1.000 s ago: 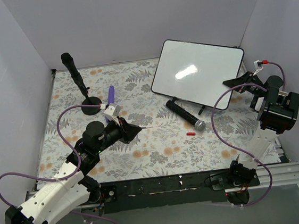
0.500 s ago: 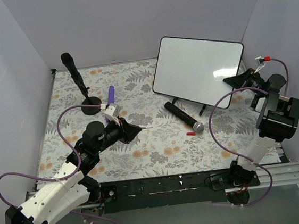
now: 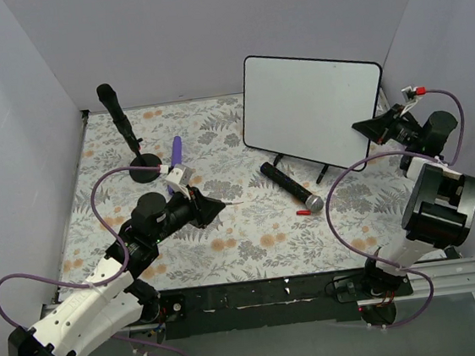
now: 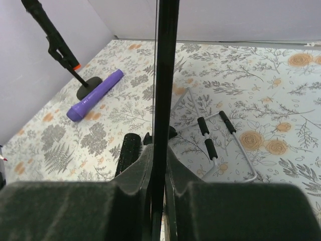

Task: Write a sentence on the whiteboard
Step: Pick up the whiteboard from the whiteboard stand.

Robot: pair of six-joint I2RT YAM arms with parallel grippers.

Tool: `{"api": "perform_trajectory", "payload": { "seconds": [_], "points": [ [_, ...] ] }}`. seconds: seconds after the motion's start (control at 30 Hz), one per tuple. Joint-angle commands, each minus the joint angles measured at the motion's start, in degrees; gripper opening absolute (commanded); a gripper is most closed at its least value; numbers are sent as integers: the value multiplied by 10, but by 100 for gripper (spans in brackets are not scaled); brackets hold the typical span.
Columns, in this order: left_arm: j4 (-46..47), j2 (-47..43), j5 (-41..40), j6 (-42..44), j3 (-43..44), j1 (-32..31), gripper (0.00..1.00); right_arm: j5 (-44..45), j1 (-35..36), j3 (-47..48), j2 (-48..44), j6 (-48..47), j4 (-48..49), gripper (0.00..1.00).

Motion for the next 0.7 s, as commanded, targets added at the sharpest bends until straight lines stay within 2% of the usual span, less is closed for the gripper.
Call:
{"api": "perform_trajectory", "payload": {
  "seconds": [0.0, 0.13, 0.2, 0.43, 0.67],
  "points": [
    [7, 3, 8, 8, -1, 2, 0, 31, 24, 26, -68, -172, -116, 1],
    [7, 2, 8, 8, -1, 2, 0, 64, 66, 56, -97, -269, -249, 1],
    [6, -1, 7, 8, 0, 2, 0, 82, 81, 65, -107, -294, -279, 1],
    [5, -11, 4, 7, -2, 2, 0, 114, 149, 103, -119, -323, -391, 1],
    [5, -20, 1, 4, -2, 2, 0, 135, 194, 158, -106, -290, -487, 1]
  ]
}}
